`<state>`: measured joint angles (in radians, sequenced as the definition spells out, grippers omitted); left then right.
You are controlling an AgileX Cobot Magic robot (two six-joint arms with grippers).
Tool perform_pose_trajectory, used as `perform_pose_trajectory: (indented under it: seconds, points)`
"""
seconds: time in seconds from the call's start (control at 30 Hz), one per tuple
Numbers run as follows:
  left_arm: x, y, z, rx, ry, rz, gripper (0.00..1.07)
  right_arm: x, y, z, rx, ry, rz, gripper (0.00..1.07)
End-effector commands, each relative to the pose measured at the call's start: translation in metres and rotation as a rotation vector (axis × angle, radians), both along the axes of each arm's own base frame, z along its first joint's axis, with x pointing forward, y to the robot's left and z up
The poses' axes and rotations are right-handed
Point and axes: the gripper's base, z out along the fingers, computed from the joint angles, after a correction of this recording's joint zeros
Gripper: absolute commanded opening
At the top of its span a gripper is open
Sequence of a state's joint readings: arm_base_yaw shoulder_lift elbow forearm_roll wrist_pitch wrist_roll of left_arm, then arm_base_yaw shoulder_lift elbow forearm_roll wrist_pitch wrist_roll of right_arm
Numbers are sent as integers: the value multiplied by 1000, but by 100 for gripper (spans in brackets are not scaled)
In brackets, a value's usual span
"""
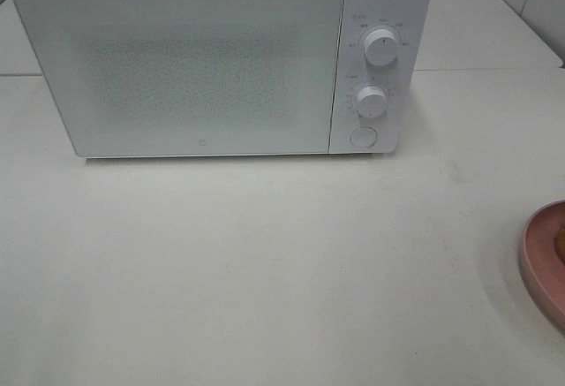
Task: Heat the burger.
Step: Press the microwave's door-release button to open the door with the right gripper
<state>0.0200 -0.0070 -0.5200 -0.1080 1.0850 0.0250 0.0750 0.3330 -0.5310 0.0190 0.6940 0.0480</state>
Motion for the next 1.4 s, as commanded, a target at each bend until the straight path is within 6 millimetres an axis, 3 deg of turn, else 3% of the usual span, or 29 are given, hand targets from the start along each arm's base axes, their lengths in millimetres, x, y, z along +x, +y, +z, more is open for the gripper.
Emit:
perform_pose_trajectory:
  seconds: [0.03, 0.47, 0.8, 1.2, 1.3, 1.4]
  points:
    - [-3, 0, 0, -5, -33, 2, 98, 15, 1, 6, 2, -39, -5, 76]
    - [-3, 0, 0, -5, -33, 2, 98, 62, 4, 0, 0, -8, -8, 76]
    - [-3, 0, 0, -5, -33, 2, 98, 102, 7, -19, -7, 56, -9, 76]
    - [-3, 0, 0, -5, -33, 2, 98, 153, 10, -34, -32, -73, 2, 76]
    - [-3, 0, 0, -5, -33, 2, 98, 155, 10, -35, -33, -81, 4, 75]
    - [-3, 0, 0, -5, -33, 2, 98, 162, 11, -48, -47, -131, 15, 74]
